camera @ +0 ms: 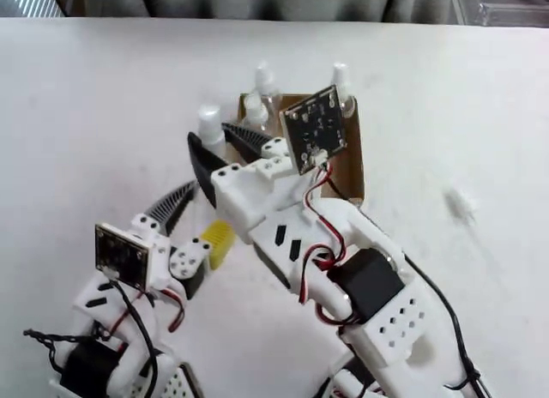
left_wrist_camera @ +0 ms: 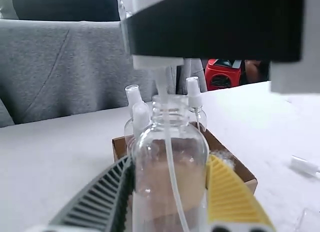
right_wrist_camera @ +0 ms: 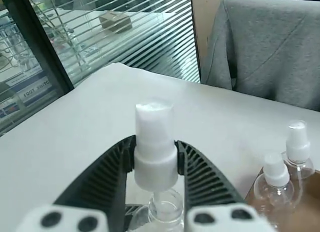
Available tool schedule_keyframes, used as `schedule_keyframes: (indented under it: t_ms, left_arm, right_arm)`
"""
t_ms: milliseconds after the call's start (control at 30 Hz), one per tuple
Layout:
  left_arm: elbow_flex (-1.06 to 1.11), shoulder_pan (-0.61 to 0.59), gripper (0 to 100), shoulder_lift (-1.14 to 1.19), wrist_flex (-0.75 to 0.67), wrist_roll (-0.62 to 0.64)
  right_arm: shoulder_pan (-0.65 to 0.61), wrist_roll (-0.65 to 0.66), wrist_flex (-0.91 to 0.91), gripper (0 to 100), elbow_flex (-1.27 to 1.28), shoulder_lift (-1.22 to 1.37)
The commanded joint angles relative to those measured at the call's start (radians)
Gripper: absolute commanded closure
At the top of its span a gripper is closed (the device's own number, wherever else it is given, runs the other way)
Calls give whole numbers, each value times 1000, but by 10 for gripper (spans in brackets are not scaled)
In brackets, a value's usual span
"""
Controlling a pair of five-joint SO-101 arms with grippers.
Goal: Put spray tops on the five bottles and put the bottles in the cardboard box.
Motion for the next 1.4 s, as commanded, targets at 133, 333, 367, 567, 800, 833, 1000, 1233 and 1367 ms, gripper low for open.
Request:
schedule_keyframes:
  t_ms: [133, 333, 367, 567, 800, 833, 1000, 1233, 1367]
  left_arm:
    - [-46, 2, 980, -8, -9, -3]
    - [-46, 2, 980, -8, -9, -5]
    - [-46, 2, 980, -8, -9, -5]
    - [-40, 2, 980, -8, -9, -3]
    - [-38, 2, 980, -8, -8, -2]
    - [-38, 2, 980, -8, -8, 0]
    - [-40, 2, 980, -8, -8, 2]
    - [-40, 2, 980, -8, -9, 2]
    - [-46, 2, 980, -10, -9, 2]
  right_arm:
    - [-33, -5, 73, 839, -12, -22]
    - [-33, -5, 162, 835, -77, -28]
    - [-31, -5, 183, 835, -97, -31]
    - [-31, -5, 278, 721, -164, -94]
    - [-30, 2, 387, 684, -158, -162]
    - [-28, 2, 400, 684, -158, -168]
    - [48, 5, 410, 756, -158, -165]
    - [202, 97, 401, 958, -166, -102]
    - [249, 74, 354, 981, -164, -73]
